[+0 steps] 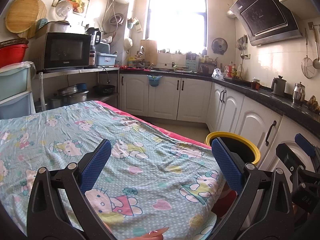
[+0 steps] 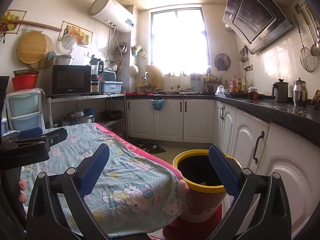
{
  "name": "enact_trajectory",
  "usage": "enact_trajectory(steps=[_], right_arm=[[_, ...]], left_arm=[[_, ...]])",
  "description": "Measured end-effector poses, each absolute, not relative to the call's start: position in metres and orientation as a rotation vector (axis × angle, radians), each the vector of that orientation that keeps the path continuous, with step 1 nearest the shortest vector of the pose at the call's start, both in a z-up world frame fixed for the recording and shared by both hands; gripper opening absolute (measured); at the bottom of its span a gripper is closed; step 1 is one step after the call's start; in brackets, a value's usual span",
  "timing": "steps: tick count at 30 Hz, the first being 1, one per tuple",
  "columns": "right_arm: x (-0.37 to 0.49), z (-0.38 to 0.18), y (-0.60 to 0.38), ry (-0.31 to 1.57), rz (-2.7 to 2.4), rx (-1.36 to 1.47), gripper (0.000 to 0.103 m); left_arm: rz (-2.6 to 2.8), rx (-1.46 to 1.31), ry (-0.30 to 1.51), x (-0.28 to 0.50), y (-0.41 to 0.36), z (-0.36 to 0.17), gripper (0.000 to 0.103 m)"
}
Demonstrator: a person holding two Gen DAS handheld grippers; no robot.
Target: Collect trash
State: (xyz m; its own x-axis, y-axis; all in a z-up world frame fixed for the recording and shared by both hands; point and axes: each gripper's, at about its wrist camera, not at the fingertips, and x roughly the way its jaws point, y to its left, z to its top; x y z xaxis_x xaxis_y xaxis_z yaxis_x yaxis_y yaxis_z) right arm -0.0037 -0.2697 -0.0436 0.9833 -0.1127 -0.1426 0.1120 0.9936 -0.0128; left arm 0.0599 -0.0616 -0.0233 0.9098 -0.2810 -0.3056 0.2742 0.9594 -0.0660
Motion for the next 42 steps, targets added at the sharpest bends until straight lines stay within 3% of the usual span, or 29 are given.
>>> enact_trajectory(steps=[42], right_arm=[[-0.0043, -0.0446, -0.2715, 0.163, -0.118, -0.001, 0.097]], left_arm=[[-0.292, -0.019, 0.342, 0.0678, -0.0585, -0.0238, 0.092]])
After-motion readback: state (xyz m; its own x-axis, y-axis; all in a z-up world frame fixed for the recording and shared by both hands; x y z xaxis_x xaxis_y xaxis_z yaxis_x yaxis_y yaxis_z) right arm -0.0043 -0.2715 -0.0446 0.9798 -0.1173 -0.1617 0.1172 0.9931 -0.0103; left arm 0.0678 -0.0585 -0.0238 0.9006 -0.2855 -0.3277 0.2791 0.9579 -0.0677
